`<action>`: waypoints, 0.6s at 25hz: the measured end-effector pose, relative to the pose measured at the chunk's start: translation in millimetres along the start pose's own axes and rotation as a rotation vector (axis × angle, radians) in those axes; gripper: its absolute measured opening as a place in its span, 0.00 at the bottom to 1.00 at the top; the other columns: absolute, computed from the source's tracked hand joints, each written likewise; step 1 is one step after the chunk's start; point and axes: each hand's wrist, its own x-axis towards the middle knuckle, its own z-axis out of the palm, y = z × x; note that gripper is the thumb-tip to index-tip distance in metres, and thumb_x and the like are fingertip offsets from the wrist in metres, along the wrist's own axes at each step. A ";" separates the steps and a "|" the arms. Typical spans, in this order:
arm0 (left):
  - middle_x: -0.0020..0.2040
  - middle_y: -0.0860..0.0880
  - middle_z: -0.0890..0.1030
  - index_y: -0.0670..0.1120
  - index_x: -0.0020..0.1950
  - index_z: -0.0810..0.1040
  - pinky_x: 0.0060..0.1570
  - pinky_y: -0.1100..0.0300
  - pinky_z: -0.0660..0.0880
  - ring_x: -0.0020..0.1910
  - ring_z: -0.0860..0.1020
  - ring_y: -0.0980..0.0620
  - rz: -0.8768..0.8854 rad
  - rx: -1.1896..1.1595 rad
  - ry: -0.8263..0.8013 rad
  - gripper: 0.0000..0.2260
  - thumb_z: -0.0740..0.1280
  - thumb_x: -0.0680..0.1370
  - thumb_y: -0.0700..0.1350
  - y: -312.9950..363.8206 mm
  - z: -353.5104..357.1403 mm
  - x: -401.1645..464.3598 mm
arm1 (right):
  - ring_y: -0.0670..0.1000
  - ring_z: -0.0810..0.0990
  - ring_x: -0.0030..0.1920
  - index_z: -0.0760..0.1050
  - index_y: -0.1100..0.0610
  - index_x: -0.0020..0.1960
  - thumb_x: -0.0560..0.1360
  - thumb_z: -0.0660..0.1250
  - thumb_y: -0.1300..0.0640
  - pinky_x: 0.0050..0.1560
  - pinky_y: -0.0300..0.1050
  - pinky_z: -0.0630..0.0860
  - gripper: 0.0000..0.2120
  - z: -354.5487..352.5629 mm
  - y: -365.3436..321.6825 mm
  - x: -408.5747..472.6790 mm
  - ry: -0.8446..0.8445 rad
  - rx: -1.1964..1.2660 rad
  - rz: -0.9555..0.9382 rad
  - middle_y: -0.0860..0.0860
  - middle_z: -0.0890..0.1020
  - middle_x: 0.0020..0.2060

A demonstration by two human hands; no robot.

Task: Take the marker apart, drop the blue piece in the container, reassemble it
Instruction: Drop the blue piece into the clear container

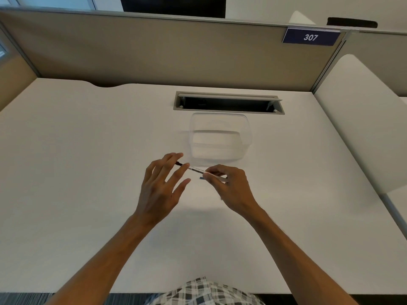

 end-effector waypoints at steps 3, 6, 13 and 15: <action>0.68 0.41 0.74 0.43 0.62 0.78 0.67 0.43 0.65 0.69 0.70 0.41 0.062 0.019 -0.097 0.16 0.67 0.76 0.48 2.3 -3.0 13.3 | 0.43 0.83 0.47 0.83 0.51 0.49 0.76 0.69 0.48 0.44 0.39 0.76 0.08 0.7 -0.5 -1.7 -0.044 -0.013 -0.037 0.44 0.86 0.44; 0.61 0.43 0.80 0.43 0.54 0.81 0.67 0.42 0.65 0.67 0.73 0.42 0.124 0.011 -0.173 0.10 0.66 0.77 0.46 0.7 -3.4 15.4 | 0.41 0.82 0.46 0.83 0.50 0.49 0.76 0.69 0.46 0.44 0.32 0.71 0.09 4.3 1.3 -3.3 -0.124 0.017 -0.031 0.42 0.85 0.43; 0.58 0.46 0.81 0.44 0.50 0.80 0.68 0.45 0.63 0.66 0.73 0.43 0.071 0.062 -0.257 0.10 0.60 0.80 0.47 -17.0 -5.6 2.1 | 0.45 0.81 0.51 0.81 0.50 0.53 0.78 0.64 0.51 0.50 0.44 0.76 0.09 -6.1 41.5 24.4 0.074 -0.082 0.099 0.44 0.84 0.50; 0.59 0.46 0.81 0.44 0.50 0.79 0.68 0.45 0.63 0.67 0.72 0.44 0.060 0.077 -0.286 0.12 0.58 0.80 0.48 -22.4 -5.9 -0.4 | 0.48 0.80 0.53 0.80 0.52 0.56 0.78 0.66 0.55 0.55 0.48 0.75 0.09 -4.4 56.3 33.2 0.060 -0.271 0.110 0.46 0.83 0.53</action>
